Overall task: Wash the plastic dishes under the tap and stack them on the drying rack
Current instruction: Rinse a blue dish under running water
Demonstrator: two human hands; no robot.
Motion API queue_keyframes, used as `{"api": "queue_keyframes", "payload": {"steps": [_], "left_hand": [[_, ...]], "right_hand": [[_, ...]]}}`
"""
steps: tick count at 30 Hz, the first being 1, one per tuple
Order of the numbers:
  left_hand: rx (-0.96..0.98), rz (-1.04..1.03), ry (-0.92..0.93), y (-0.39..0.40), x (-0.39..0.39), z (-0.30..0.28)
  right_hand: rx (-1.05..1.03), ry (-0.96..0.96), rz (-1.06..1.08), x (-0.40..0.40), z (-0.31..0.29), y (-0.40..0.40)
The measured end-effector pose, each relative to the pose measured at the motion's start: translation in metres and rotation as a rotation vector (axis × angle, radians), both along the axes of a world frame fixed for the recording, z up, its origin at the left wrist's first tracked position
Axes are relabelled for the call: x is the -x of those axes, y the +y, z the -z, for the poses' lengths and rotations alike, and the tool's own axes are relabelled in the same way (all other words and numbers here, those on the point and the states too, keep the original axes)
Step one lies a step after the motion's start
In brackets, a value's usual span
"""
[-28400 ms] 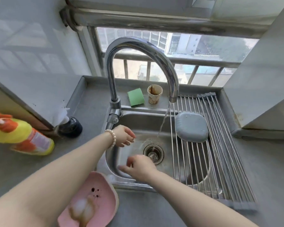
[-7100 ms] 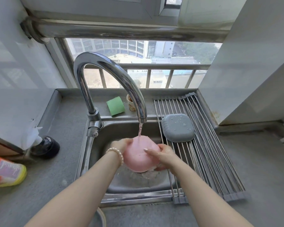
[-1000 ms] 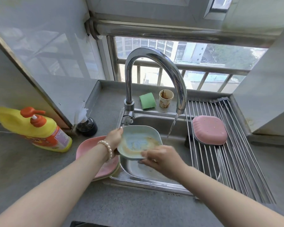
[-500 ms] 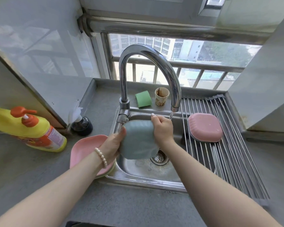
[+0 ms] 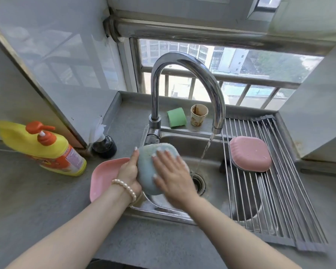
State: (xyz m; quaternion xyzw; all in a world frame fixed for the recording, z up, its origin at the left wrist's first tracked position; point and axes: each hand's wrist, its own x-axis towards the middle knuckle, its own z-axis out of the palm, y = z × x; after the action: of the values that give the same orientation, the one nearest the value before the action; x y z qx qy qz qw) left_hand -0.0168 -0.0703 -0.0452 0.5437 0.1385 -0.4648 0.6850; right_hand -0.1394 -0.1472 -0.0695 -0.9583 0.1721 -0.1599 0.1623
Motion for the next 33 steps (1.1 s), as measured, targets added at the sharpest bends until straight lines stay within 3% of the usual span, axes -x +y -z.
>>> {"api": "queue_keyframes", "payload": {"steps": [3,4,9,11,14,16,19,21,24,28,31,33], "left_hand": [[-0.035,0.032,-0.067,-0.005,0.011,-0.003],[-0.031,0.043,-0.091,-0.008,0.016,-0.004],[-0.041,0.181,-0.170,-0.011,0.021,0.001],[-0.046,0.112,-0.189,-0.009,0.016,0.004],[-0.082,0.076,-0.246,-0.011,0.016,-0.001],[-0.095,0.156,-0.339,-0.013,0.019,-0.004],[-0.140,0.224,-0.463,-0.018,0.018,-0.008],[-0.224,0.241,-0.567,-0.023,0.014,-0.006],[-0.367,0.256,-0.681,-0.033,0.016,-0.001],[-0.523,0.240,-0.567,-0.049,0.021,0.001],[-0.313,0.297,-0.213,-0.067,0.033,-0.001],[-0.173,0.427,-0.004,-0.074,0.045,-0.005]], "right_hand": [[-0.272,0.215,0.341,-0.023,-0.017,-0.021],[-0.235,0.248,0.393,-0.035,-0.025,-0.019],[-0.076,0.107,0.079,-0.037,-0.033,0.012],[0.006,-0.012,-0.072,-0.012,-0.019,0.006],[0.080,-0.018,0.028,0.000,-0.012,-0.015],[-0.084,0.131,0.264,-0.012,-0.036,-0.024],[-0.377,0.315,0.379,-0.027,-0.059,-0.044],[-0.593,0.299,0.392,-0.023,-0.059,-0.055],[-0.880,0.127,0.435,-0.008,-0.053,-0.057],[-0.998,-0.017,0.302,0.026,-0.059,-0.054],[-1.057,0.014,0.169,0.048,-0.063,-0.057],[-0.863,0.026,0.161,0.054,-0.059,-0.060]]}}
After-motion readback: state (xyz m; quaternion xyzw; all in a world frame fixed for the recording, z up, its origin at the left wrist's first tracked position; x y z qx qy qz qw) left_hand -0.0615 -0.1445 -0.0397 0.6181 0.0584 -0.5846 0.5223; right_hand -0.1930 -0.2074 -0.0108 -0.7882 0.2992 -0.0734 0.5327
